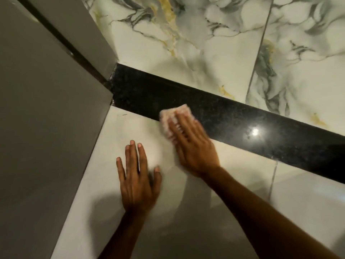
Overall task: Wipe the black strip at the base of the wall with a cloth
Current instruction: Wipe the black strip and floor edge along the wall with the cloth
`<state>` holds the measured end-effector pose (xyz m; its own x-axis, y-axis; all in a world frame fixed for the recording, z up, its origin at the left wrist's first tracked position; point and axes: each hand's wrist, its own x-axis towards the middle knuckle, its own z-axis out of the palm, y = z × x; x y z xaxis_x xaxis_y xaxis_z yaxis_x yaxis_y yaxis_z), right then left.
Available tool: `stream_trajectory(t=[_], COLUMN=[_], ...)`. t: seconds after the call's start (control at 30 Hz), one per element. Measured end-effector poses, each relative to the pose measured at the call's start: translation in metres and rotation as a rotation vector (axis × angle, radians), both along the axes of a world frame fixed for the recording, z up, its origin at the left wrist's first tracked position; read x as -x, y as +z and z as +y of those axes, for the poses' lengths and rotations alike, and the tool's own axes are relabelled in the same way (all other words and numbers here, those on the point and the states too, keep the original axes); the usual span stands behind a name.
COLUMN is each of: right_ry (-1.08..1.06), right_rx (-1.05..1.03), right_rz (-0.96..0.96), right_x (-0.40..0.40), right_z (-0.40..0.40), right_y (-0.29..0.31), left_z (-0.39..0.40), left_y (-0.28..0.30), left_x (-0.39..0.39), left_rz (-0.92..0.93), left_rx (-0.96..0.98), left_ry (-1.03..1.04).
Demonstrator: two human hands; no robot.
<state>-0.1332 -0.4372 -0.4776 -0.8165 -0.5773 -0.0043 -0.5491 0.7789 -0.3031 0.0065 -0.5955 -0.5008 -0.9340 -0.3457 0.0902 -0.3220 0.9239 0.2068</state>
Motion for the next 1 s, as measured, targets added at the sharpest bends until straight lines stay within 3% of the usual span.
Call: stream_trajectory(t=[0.13,0.23,0.37,0.47,0.53,0.6,0.73,0.87,1.0], right_ry=[-0.378,-0.282,-0.149,-0.486,-0.743,-0.861,-0.743,-0.644,-1.045], right_rx=[0.002,0.025,0.014,0.017,-0.005,-0.025,-0.023,0.007,-0.009], right_rz=[0.051,0.024,0.032,0.084,0.126,0.136,0.102,0.087,0.067], right_x=[0.052,0.056,-0.017,-0.043,-0.029,0.0,0.036,-0.023,-0.045], right_z=[0.011,0.01,0.092,0.17,0.207,0.221,0.212,0.237,0.292], right_y=[-0.004,-0.006,-0.011,-0.012,-0.009,-0.009,-0.013,-0.009,-0.005], left_z=[0.0,0.005,0.055,0.101,0.127,0.147,0.178,0.193,0.199], left_y=[-0.003,-0.005,0.001,0.005,0.003,-0.001,-0.01,-0.008,-0.007], left_x=[0.0,-0.002,-0.002,0.007,0.018,0.026,0.038,0.041,0.042], left_rz=[-0.051,-0.081,-0.118,-0.185,-0.214,-0.218,-0.177,-0.183,-0.226], left_rx=[-0.024,-0.012,0.01,-0.062,-0.05,-0.02,0.014,0.043,0.036], left_ry=[-0.077,-0.135,-0.324,-0.433,-0.505,-0.581,-0.703,-0.765,-0.767])
